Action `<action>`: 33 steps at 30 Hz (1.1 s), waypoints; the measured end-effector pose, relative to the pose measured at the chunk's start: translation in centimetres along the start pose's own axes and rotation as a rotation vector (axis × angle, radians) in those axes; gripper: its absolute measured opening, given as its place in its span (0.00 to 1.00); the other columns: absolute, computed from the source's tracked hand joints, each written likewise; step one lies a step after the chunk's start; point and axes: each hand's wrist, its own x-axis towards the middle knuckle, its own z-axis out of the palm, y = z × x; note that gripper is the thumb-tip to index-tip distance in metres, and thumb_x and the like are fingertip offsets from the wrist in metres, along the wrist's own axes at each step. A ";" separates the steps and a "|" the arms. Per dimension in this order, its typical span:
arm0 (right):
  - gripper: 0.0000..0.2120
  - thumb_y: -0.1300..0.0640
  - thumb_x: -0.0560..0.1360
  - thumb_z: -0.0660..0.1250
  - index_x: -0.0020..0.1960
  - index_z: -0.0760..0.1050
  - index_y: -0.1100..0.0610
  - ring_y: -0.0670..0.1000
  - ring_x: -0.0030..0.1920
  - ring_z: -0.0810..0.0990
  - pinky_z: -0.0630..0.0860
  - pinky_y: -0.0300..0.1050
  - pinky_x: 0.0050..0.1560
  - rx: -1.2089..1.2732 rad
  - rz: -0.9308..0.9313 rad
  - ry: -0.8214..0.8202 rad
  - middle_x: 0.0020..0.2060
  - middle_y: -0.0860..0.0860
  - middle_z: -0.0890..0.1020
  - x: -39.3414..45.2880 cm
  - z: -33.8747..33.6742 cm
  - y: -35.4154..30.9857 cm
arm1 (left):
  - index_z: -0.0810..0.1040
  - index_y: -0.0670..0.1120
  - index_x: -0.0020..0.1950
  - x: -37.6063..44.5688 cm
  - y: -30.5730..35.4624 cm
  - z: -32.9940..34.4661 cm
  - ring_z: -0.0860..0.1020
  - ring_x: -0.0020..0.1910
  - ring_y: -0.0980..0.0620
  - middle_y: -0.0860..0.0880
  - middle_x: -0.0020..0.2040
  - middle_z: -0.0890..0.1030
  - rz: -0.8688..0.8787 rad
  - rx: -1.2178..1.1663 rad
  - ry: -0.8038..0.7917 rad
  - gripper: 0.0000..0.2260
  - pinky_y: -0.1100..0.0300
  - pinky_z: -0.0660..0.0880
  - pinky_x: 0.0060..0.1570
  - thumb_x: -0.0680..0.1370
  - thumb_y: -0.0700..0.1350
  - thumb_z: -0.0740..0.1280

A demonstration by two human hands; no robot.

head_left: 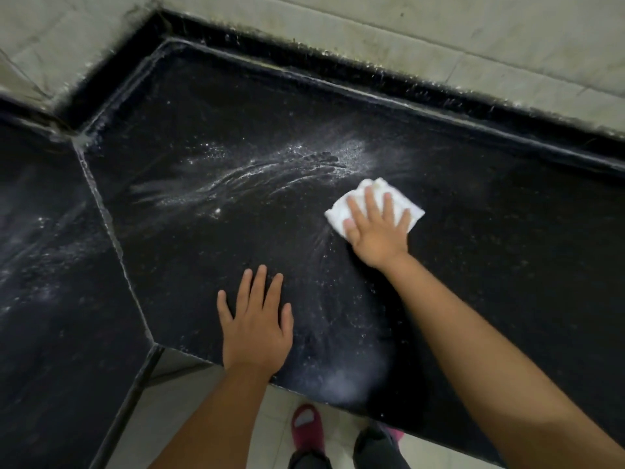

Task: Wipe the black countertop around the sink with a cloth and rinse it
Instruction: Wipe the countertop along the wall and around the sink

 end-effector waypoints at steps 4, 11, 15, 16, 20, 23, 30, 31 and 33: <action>0.28 0.43 0.80 0.34 0.70 0.63 0.47 0.62 0.69 0.66 0.56 0.64 0.66 -0.168 -0.391 0.107 0.71 0.54 0.66 -8.2 5.0 0.0 | 0.78 0.44 0.59 0.0 0.1 -0.2 0.75 0.61 0.42 0.42 0.61 0.78 0.002 -0.024 -0.033 0.22 0.32 0.67 0.53 0.74 0.51 0.52; 0.22 0.40 0.80 0.40 0.72 0.54 0.41 0.50 0.76 0.43 0.45 0.53 0.71 -0.192 -0.365 0.080 0.76 0.43 0.46 -19.9 8.4 10.5 | 0.60 0.49 0.73 -0.4 0.1 -0.2 0.51 0.75 0.50 0.48 0.75 0.57 -0.038 -0.152 -0.051 0.35 0.43 0.42 0.70 0.71 0.58 0.35; 0.26 0.38 0.78 0.36 0.74 0.51 0.42 0.53 0.75 0.45 0.53 0.63 0.68 -0.104 0.049 0.137 0.75 0.46 0.49 -16.4 5.1 12.9 | 0.61 0.48 0.73 -0.3 0.2 -0.3 0.52 0.75 0.48 0.47 0.75 0.58 -0.045 -0.146 -0.052 0.34 0.41 0.44 0.70 0.71 0.57 0.35; 0.26 0.38 0.78 0.37 0.74 0.48 0.42 0.55 0.75 0.43 0.49 0.64 0.69 -0.033 0.183 0.116 0.75 0.46 0.46 -14.4 4.1 12.4 | 0.63 0.48 0.72 -0.3 0.2 -0.4 0.54 0.74 0.48 0.47 0.74 0.60 -0.047 -0.146 -0.053 0.33 0.40 0.46 0.69 0.72 0.57 0.37; 0.24 0.47 0.81 0.43 0.76 0.42 0.48 0.59 0.74 0.35 0.39 0.63 0.70 0.121 0.314 0.020 0.75 0.50 0.36 -6.5 0.8 7.0 | 0.66 0.47 0.70 -0.3 0.3 -0.3 0.58 0.73 0.46 0.46 0.72 0.64 -0.051 -0.134 -0.069 0.30 0.38 0.50 0.68 0.74 0.55 0.40; 0.24 0.46 0.81 0.43 0.76 0.43 0.46 0.59 0.74 0.34 0.38 0.64 0.69 0.082 0.073 -0.015 0.75 0.50 0.36 -3.3 0.4 1.2 | 0.62 0.48 0.73 -0.2 0.3 -0.4 0.54 0.74 0.48 0.47 0.75 0.59 -0.050 -0.118 -0.076 0.33 0.39 0.46 0.69 0.72 0.57 0.36; 0.29 0.42 0.78 0.31 0.73 0.59 0.44 0.58 0.75 0.50 0.38 0.57 0.71 -0.022 -0.297 0.075 0.75 0.50 0.56 -9.7 5.1 -3.8 | 0.54 0.51 0.75 -0.4 0.3 -0.5 0.44 0.75 0.52 0.51 0.76 0.50 -0.061 -0.134 -0.092 0.38 0.44 0.38 0.70 0.67 0.58 0.30; 0.30 0.43 0.79 0.32 0.69 0.65 0.44 0.59 0.73 0.58 0.44 0.57 0.70 -0.043 -0.310 0.129 0.71 0.51 0.66 -11.4 6.1 -3.1 | 0.54 0.51 0.75 -0.5 0.3 -0.7 0.44 0.75 0.52 0.51 0.76 0.50 -0.059 -0.137 -0.095 0.38 0.44 0.38 0.70 0.67 0.58 0.31; 0.24 0.45 0.81 0.36 0.65 0.67 0.44 0.58 0.69 0.63 0.48 0.55 0.68 -0.065 -0.304 0.137 0.66 0.50 0.74 -14.4 8.2 -1.1 | 0.53 0.51 0.75 -0.4 0.3 -0.9 0.43 0.75 0.52 0.51 0.77 0.49 -0.061 -0.130 -0.114 0.33 0.44 0.38 0.70 0.72 0.58 0.34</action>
